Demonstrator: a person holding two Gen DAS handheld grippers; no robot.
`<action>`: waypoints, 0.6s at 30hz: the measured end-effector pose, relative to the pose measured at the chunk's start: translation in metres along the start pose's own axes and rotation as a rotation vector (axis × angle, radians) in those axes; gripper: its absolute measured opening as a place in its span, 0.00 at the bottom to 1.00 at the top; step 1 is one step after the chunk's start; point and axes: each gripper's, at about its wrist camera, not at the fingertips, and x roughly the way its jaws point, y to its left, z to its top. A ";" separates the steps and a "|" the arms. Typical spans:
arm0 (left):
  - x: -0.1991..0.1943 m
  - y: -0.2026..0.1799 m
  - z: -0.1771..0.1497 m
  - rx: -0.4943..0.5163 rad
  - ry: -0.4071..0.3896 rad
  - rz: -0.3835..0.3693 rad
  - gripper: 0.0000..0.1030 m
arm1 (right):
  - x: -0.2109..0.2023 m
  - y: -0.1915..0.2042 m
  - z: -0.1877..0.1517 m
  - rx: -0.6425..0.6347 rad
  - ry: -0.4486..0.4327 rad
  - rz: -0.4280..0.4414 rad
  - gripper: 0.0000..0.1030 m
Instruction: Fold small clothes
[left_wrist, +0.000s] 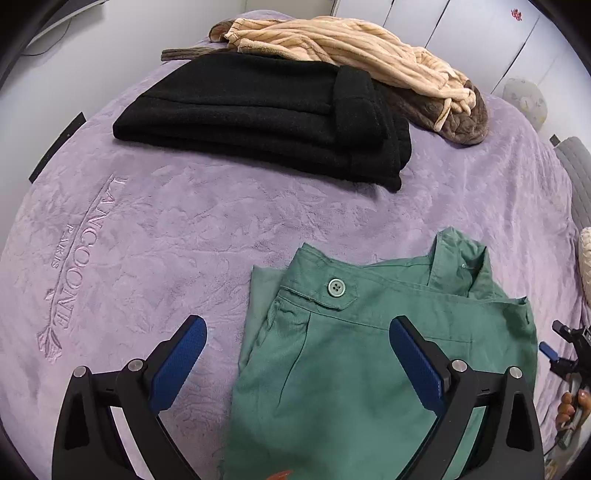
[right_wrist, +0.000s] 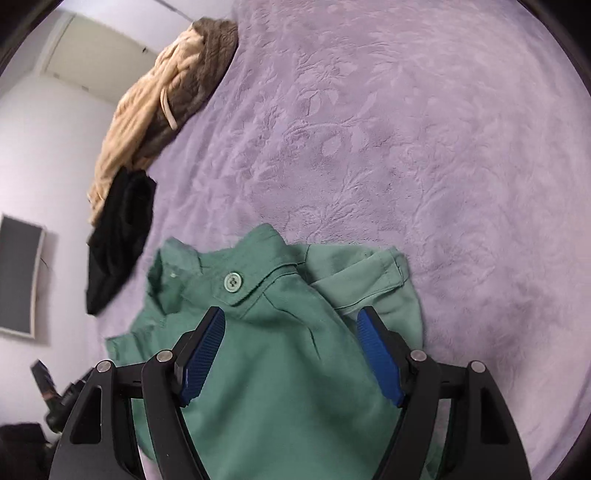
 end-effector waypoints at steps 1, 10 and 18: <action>0.008 -0.002 -0.002 0.008 0.022 0.017 0.96 | 0.009 0.004 0.001 -0.031 0.013 -0.040 0.75; 0.049 -0.040 -0.017 0.072 0.038 0.077 0.96 | 0.022 -0.006 0.005 -0.047 0.056 -0.066 0.04; 0.097 -0.018 -0.015 0.049 0.061 0.161 0.99 | 0.041 -0.030 0.001 0.024 0.048 -0.091 0.05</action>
